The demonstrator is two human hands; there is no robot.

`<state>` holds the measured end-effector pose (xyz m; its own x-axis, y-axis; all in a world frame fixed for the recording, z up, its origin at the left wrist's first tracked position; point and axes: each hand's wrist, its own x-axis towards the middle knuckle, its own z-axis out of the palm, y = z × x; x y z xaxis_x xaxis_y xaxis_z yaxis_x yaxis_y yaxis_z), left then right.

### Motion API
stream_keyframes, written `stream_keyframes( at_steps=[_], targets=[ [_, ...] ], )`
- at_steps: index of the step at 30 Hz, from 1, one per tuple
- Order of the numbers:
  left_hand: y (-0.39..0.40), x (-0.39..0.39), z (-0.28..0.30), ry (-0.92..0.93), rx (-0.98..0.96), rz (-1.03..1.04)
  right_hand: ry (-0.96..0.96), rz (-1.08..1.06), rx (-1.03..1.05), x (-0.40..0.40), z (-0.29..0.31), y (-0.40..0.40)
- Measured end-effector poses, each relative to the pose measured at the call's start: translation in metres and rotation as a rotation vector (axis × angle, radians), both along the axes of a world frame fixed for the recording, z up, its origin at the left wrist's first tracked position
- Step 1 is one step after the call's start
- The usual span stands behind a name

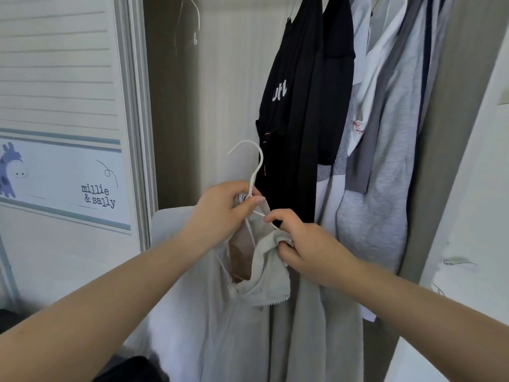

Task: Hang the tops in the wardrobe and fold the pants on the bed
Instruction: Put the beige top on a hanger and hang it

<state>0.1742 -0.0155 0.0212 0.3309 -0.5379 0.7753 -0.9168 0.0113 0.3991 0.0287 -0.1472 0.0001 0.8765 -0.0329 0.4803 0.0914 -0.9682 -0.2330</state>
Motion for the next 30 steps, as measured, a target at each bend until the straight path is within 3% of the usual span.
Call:
stream_keyframes(
  at_steps=[6,14,17,21,24,26,28,30],
  targets=[
    [0.023,0.030,-0.007,0.006,0.049,0.112,-0.150,-0.015,0.075,-0.022,0.002,-0.029],
    [0.030,0.059,-0.010,0.162,-0.029,0.232,0.028,-0.158,0.026,-0.034,0.020,-0.060],
    [0.026,0.059,-0.010,0.205,-0.053,0.205,0.011,-0.165,0.146,-0.036,0.032,-0.062],
    [0.010,0.052,0.002,0.240,-0.129,0.166,0.189,-0.038,0.459,-0.025,0.038,-0.047],
    [0.000,0.049,0.016,0.626,-0.221,-0.047,0.182,0.006,0.798,-0.019,0.040,-0.035],
    [-0.004,0.046,0.023,0.799,-0.088,-0.165,0.081,-0.050,0.818,-0.015,0.046,-0.035],
    [-0.005,0.045,0.027,0.617,0.174,-0.091,0.015,-0.076,0.792,-0.012,0.054,-0.035],
    [-0.004,0.046,0.027,0.223,0.338,0.105,-0.022,-0.075,0.770,-0.010,0.061,-0.032]
  ],
)
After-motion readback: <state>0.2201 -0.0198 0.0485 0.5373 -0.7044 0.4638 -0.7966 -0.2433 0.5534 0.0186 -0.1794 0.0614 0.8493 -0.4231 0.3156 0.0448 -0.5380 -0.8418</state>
